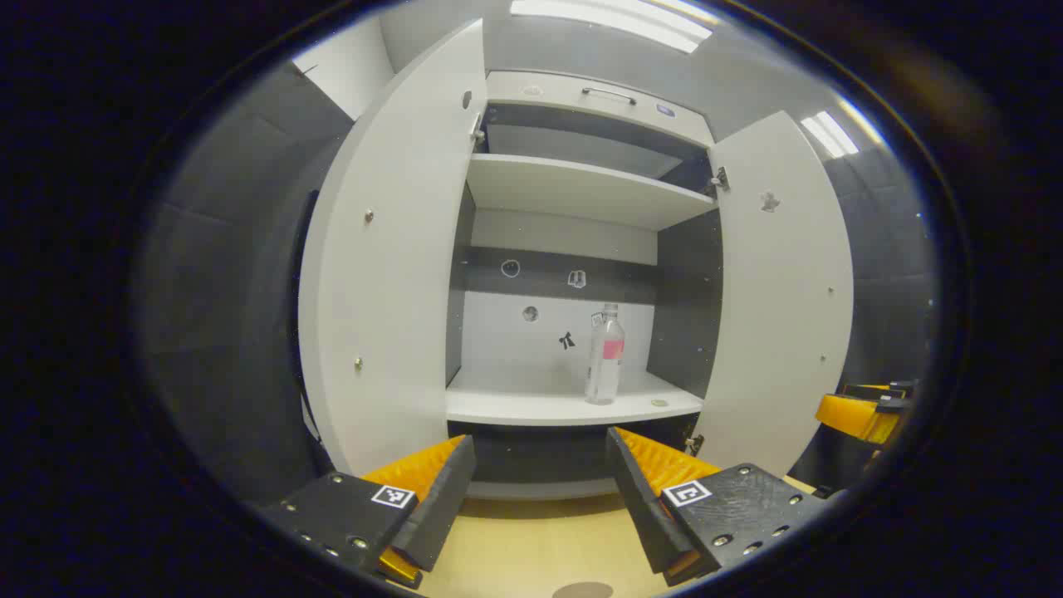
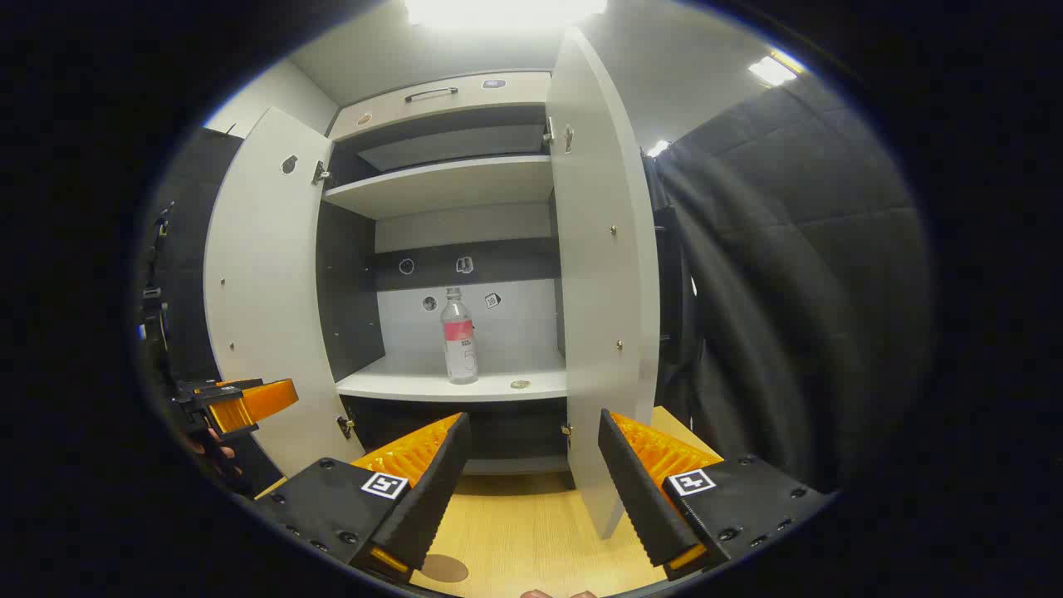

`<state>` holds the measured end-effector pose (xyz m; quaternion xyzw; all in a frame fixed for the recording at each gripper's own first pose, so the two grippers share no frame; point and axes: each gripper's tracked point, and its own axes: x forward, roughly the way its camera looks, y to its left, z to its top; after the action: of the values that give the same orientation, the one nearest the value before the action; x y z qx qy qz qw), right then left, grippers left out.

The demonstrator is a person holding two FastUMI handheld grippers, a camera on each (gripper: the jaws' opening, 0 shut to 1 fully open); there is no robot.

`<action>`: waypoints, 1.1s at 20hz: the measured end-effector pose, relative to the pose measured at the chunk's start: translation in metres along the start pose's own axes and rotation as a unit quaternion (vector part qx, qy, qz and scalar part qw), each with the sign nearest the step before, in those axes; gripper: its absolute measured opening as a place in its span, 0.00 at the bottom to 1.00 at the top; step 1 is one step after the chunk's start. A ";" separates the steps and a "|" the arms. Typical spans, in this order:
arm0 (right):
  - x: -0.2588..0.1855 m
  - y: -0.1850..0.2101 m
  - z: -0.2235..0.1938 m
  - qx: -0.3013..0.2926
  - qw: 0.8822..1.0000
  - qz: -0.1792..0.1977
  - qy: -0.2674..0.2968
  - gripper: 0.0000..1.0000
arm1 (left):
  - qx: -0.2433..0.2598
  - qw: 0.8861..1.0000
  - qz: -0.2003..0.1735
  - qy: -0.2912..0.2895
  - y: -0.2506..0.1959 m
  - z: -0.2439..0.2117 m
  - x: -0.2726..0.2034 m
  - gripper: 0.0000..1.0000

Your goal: Grasp the bottle in the cabinet with the left hand and place it on the coaster, then close the right door with the right hand and the left door with the left hand.

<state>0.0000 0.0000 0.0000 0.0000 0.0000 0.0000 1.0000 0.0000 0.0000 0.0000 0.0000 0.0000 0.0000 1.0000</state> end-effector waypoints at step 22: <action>0.019 0.020 0.009 -0.002 1.000 0.006 -0.006 0.92 | 0.026 1.000 0.002 0.013 0.008 -0.013 -0.012 0.92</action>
<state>0.0190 0.0205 0.0086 -0.0019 -0.0062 0.0062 1.0000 -0.0116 0.0084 -0.0127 0.0256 0.0131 0.0016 0.9996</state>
